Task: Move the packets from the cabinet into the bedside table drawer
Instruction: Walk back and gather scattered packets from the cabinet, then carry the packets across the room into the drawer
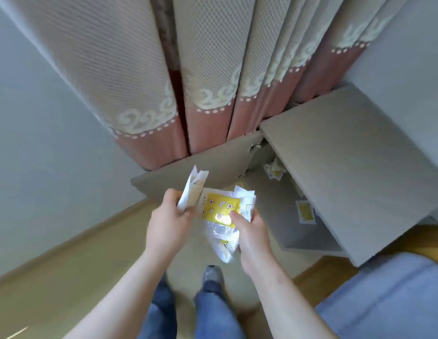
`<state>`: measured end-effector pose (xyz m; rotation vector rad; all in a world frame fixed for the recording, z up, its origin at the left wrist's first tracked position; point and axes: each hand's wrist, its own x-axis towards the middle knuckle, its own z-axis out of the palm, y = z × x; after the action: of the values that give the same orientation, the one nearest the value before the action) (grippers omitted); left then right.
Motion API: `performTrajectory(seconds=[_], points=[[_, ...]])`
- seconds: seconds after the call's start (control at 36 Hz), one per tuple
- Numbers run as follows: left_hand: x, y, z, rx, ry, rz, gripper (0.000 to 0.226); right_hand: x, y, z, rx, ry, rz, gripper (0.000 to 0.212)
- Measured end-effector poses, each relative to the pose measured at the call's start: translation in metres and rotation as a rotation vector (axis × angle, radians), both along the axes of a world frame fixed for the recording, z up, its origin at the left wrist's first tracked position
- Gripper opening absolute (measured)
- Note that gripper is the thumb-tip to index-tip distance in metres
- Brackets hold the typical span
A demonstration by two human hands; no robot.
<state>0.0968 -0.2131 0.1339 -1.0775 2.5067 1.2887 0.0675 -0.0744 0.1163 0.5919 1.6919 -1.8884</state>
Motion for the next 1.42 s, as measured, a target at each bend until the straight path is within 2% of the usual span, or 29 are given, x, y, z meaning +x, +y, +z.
performTrajectory(seconds=[0.14,0.22,0.28,0.36,0.44,0.58,0.61,0.69,0.78,0.89,1.0,1.08,1.14,1.19,1.22,1.28,1.31,1.33,1.39,1.42], points=[[0.041,-0.038,0.054,-0.114,0.083,-0.033,0.012,0.025,-0.059,0.044,-0.124,0.004,0.166,0.016],[0.075,-0.067,0.082,-0.252,0.131,-0.038,0.028,0.045,-0.107,0.073,-0.275,0.007,0.267,0.021],[0.102,-0.093,0.099,-0.322,0.158,0.004,0.036,0.062,-0.141,0.091,-0.367,-0.021,0.331,0.035],[0.149,-0.141,0.122,-0.364,0.22,0.092,0.041,0.095,-0.196,0.114,-0.438,-0.074,0.468,0.026],[0.203,-0.192,0.142,-0.39,0.269,0.156,0.045,0.133,-0.253,0.138,-0.531,-0.083,0.608,0.033],[0.306,-0.273,0.171,-0.438,0.315,0.255,0.058,0.21,-0.341,0.185,-0.704,-0.157,0.851,0.066],[0.328,-0.288,0.176,-0.443,0.31,0.268,0.059,0.227,-0.358,0.19,-0.723,-0.18,0.905,0.067],[0.39,-0.324,0.189,-0.386,0.327,0.291,0.06,0.277,-0.403,0.204,-0.754,-0.244,1.0,0.062],[0.445,-0.348,0.202,-0.336,0.346,0.334,0.062,0.324,-0.441,0.211,-0.778,-0.298,1.073,0.045],[0.511,-0.378,0.213,-0.265,0.356,0.409,0.068,0.385,-0.49,0.215,-0.791,-0.384,1.129,0.036],[0.571,-0.407,0.22,-0.227,0.395,0.572,0.051,0.446,-0.535,0.219,-0.82,-0.455,1.215,0.034],[0.608,-0.431,0.216,-0.29,0.39,0.699,0.043,0.49,-0.569,0.224,-0.835,-0.431,1.311,0.047],[0.629,-0.451,0.209,-0.412,0.335,0.768,0.056,0.518,-0.596,0.226,-0.798,-0.413,1.338,0.043],[0.649,-0.471,0.204,-0.576,0.322,0.849,0.077,0.546,-0.626,0.228,-0.756,-0.427,1.369,0.023],[0.659,-0.482,0.201,-0.65,0.35,0.906,0.089,0.56,-0.641,0.229,-0.762,-0.437,1.412,0.02],[0.679,-0.508,0.196,-0.72,0.419,1.051,0.098,0.589,-0.671,0.232,-0.788,-0.458,1.485,0.032],[0.688,-0.522,0.195,-0.725,0.449,1.117,0.091,0.603,-0.687,0.234,-0.803,-0.467,1.507,0.041],[0.699,-0.538,0.194,-0.724,0.484,1.167,0.074,0.618,-0.702,0.236,-0.803,-0.472,1.538,0.046],[0.722,-0.567,0.195,-0.681,0.533,1.243,0.03,0.647,-0.732,0.244,-0.77,-0.496,1.597,0.035],[0.734,-0.58,0.197,-0.642,0.568,1.287,0.021,0.662,-0.746,0.25,-0.713,-0.482,1.652,0.027]])
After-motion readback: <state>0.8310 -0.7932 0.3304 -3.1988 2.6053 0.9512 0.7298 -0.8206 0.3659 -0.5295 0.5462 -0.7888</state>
